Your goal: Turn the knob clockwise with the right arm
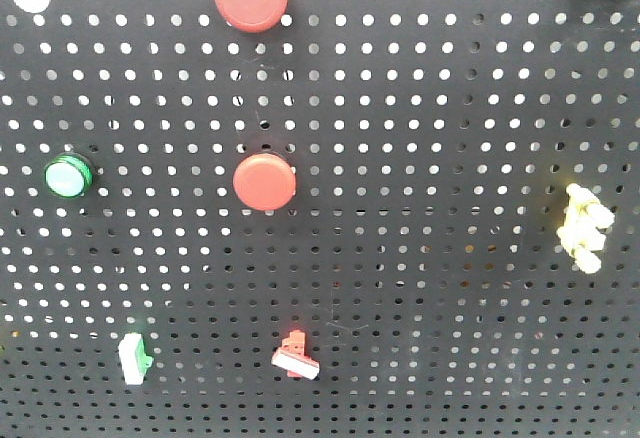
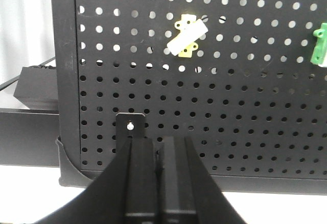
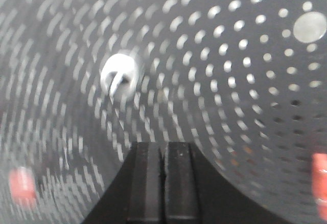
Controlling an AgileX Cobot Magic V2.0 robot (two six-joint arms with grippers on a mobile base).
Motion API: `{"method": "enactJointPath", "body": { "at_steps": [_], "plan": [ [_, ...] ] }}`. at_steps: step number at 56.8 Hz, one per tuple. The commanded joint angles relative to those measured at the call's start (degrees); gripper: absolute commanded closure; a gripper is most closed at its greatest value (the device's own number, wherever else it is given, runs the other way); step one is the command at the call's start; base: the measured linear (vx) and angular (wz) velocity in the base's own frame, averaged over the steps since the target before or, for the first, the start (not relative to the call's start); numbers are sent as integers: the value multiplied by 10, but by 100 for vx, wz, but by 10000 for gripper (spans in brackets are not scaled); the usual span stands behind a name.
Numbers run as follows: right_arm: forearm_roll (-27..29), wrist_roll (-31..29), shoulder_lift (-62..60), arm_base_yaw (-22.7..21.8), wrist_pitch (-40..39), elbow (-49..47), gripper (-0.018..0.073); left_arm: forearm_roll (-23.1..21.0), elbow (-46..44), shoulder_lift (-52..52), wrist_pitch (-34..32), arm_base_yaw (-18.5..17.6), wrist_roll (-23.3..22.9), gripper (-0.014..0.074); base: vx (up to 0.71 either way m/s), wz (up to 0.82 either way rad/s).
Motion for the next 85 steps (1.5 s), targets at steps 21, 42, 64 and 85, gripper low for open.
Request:
{"method": "enactJointPath", "body": {
  "at_steps": [21,42,64,85],
  "plan": [
    [-162,-99,-191,-2,-369,428,568,-5,7,0,-47,1,-3,603,0,0],
    [-216,-98,-191,-2,-435,632,568,-5,7,0,-47,1,-3,603,0,0],
    [-16,-101,-305,-13,-451,772,568,-5,7,0,-47,1,-3,603,0,0],
    [74,-118,-426,-153,-522,871,568,-5,7,0,-47,1,-3,603,0,0]
  ]
}}
